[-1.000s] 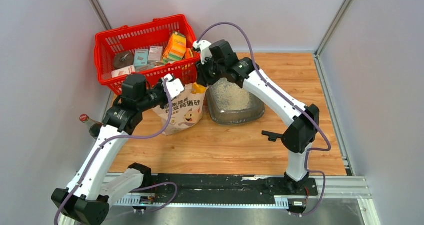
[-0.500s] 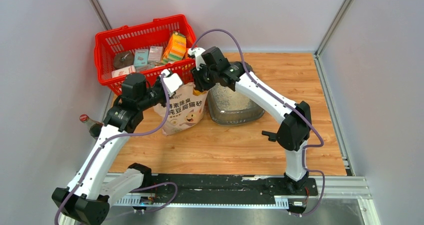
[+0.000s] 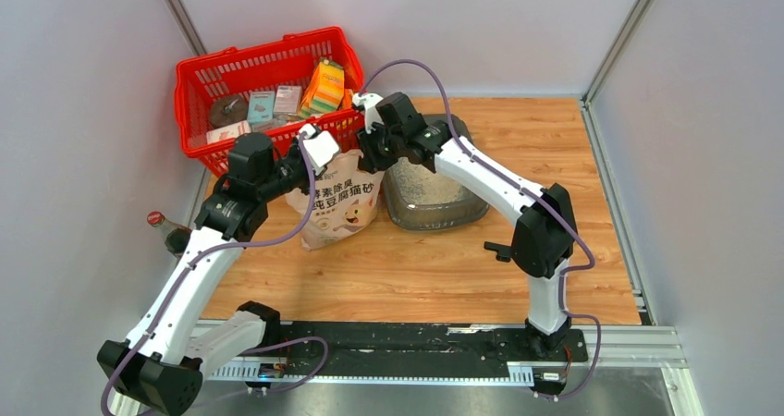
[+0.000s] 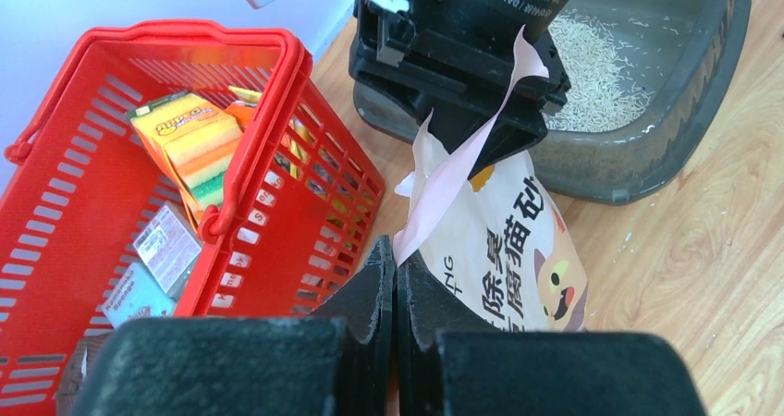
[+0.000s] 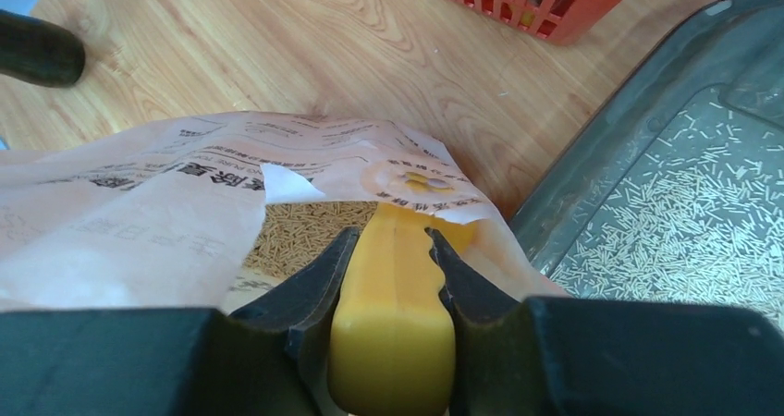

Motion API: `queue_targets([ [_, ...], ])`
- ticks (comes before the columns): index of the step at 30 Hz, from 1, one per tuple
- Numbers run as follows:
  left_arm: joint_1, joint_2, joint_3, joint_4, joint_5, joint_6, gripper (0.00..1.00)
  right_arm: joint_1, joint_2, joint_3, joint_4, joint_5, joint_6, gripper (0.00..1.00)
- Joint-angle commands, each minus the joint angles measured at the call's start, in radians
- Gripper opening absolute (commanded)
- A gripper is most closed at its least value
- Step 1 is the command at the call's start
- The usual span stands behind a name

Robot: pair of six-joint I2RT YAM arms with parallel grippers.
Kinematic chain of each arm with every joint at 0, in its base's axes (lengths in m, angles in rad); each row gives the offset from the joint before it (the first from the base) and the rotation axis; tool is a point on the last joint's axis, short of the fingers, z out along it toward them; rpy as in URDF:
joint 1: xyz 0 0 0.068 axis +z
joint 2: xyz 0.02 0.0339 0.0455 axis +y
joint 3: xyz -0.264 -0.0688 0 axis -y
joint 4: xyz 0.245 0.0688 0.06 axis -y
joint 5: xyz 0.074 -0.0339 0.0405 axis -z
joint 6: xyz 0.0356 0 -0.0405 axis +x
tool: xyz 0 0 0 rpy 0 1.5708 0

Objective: Fill the litter box with clean litter

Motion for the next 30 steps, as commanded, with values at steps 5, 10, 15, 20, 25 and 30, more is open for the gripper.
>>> queue_targets([
  [5, -0.014, -0.016, 0.042, 0.208, 0.037, 0.022, 0.00, -0.058, 0.077, -0.029, -0.007, -0.357, 0.131, 0.00],
  [10, -0.014, -0.015, 0.045, 0.196, 0.035, 0.030, 0.00, -0.120, 0.104, -0.009, 0.125, -0.623, 0.300, 0.00],
  [15, -0.014, -0.008, 0.057, 0.173, 0.028, 0.051, 0.00, -0.139, 0.085, -0.024, 0.167, -0.689, 0.326, 0.00],
  [20, -0.014, 0.002, 0.068, 0.153, 0.029, 0.073, 0.00, -0.179, 0.065, -0.013, 0.220, -0.755, 0.375, 0.00],
  [25, -0.014, 0.008, 0.076, 0.148, 0.028, 0.079, 0.00, -0.238, 0.051, -0.012, 0.259, -0.796, 0.438, 0.00],
  [30, -0.014, 0.013, 0.077, 0.134, 0.029, 0.097, 0.00, -0.291, 0.031, -0.073, 0.299, -0.850, 0.493, 0.00],
])
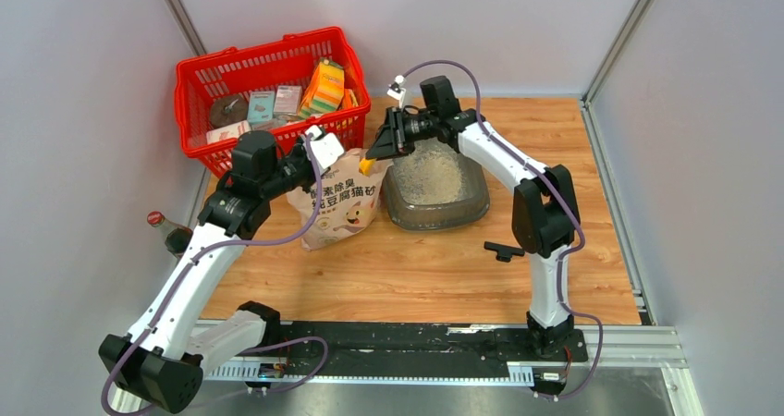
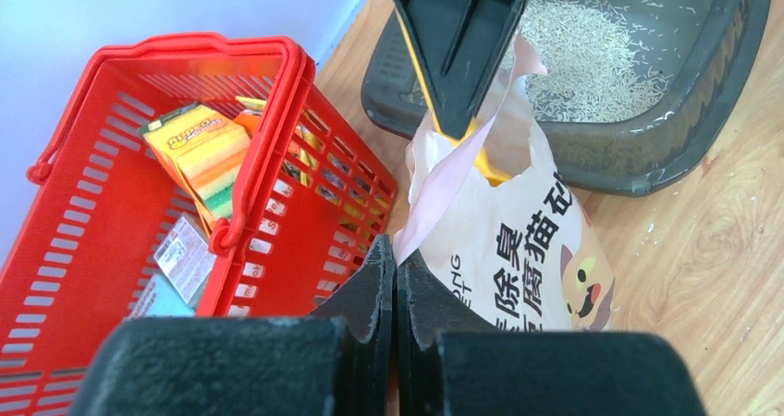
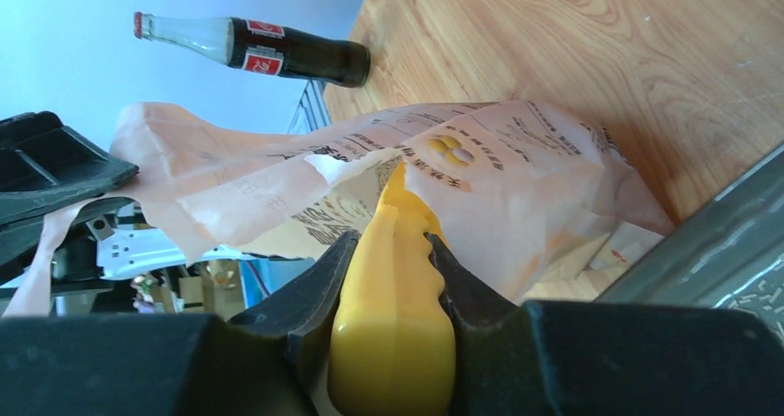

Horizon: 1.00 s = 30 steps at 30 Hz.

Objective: Fill the litter box with clean litter

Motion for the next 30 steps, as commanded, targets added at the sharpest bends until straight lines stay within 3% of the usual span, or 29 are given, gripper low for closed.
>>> queue_targets([
  [1, -0.006, -0.010, 0.072, 0.122, 0.036, 0.034, 0.00, -0.053, -0.066, -0.056, 0.105, -0.108, 0.096, 0.00],
  [12, -0.006, 0.008, 0.105, 0.070, 0.033, 0.059, 0.00, -0.143, -0.068, -0.108, 0.259, -0.202, 0.277, 0.00],
  [30, -0.005, 0.068, 0.161, 0.037, 0.038, 0.097, 0.00, -0.246, -0.115, -0.149, 0.322, -0.229, 0.347, 0.00],
])
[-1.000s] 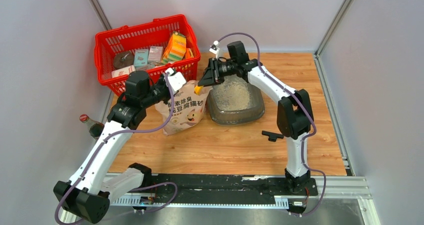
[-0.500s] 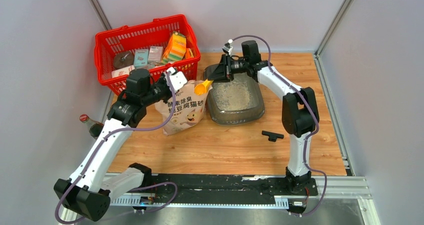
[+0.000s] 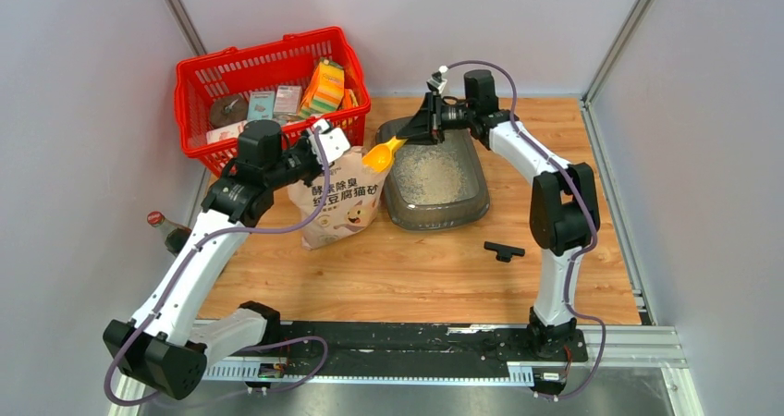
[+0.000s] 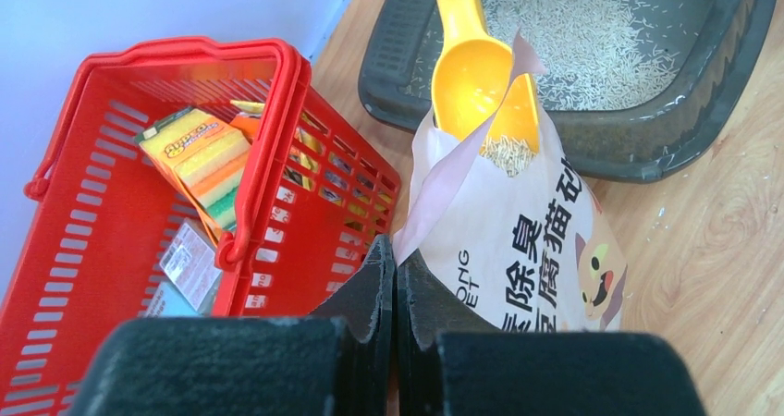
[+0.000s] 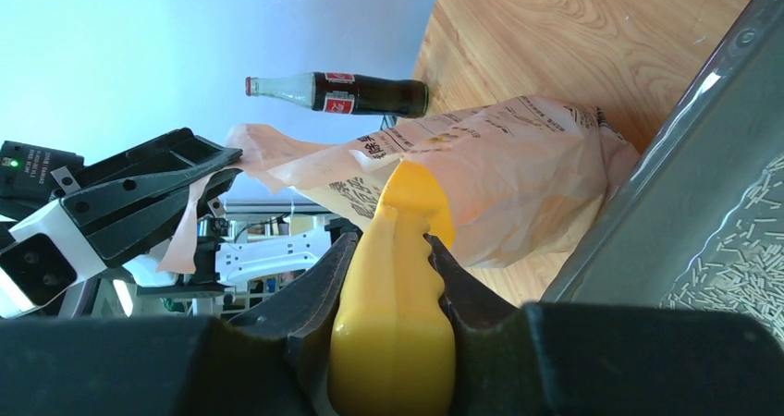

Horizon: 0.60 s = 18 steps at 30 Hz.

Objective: Fill the litter box with clean litter

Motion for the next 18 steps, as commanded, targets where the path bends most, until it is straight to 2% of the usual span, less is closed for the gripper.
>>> queue_targets([
  [1, -0.006, 0.001, 0.087, 0.098, 0.033, 0.040, 0.00, -0.048, -0.066, 0.001, 0.075, -0.048, 0.050, 0.00],
  [18, -0.006, 0.033, 0.092, 0.103, 0.024, 0.059, 0.00, -0.130, -0.094, -0.040, 0.126, -0.060, 0.112, 0.00],
])
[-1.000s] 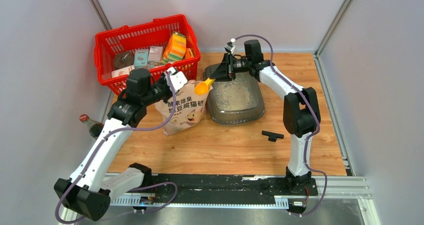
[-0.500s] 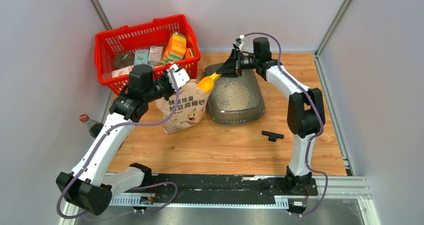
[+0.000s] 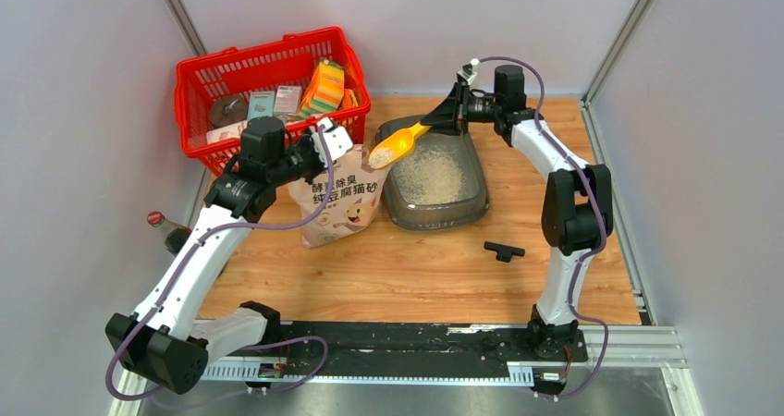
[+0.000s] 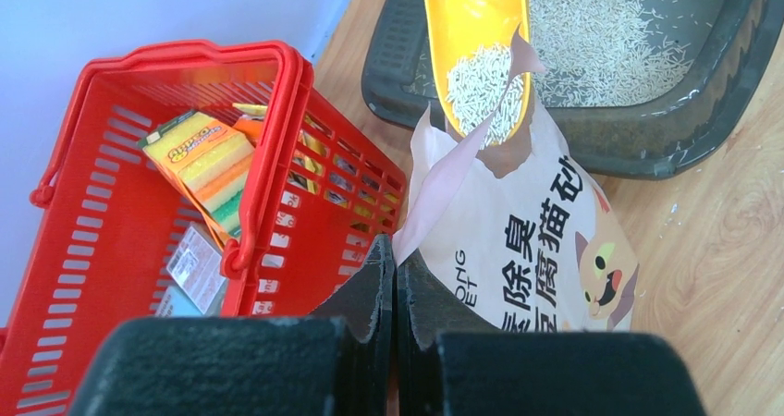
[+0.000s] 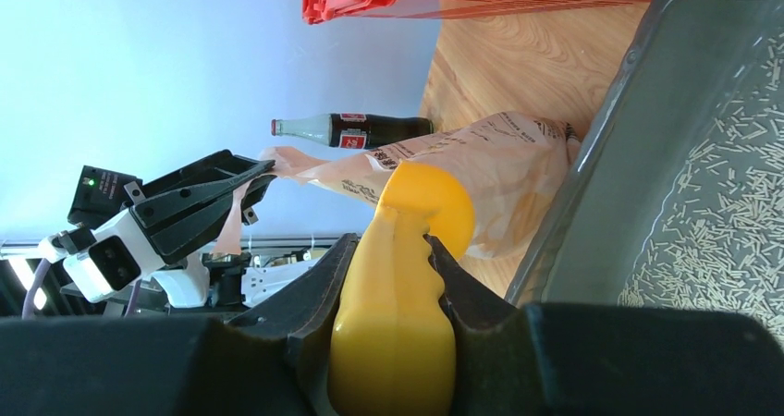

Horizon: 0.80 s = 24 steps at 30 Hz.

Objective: Fill the litter box with clean litter

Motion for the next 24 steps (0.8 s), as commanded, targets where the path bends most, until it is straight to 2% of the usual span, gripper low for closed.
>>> queue_targets([
  [1, -0.003, 0.000, 0.066, 0.113, 0.026, 0.034, 0.00, -0.016, -0.066, -0.002, 0.047, -0.027, 0.017, 0.00],
  [18, -0.003, 0.063, 0.112, 0.105, 0.017, 0.054, 0.00, -0.185, -0.074, -0.060, 0.085, -0.044, 0.054, 0.00],
  [23, -0.003, 0.066, 0.112, 0.105, 0.021, 0.052, 0.00, -0.237, -0.054, -0.071, 0.064, -0.032, -0.021, 0.00],
  [24, -0.003, 0.063, 0.111, 0.104, 0.020, 0.052, 0.00, -0.237, -0.050, -0.057, -0.004, -0.026, -0.047, 0.00],
])
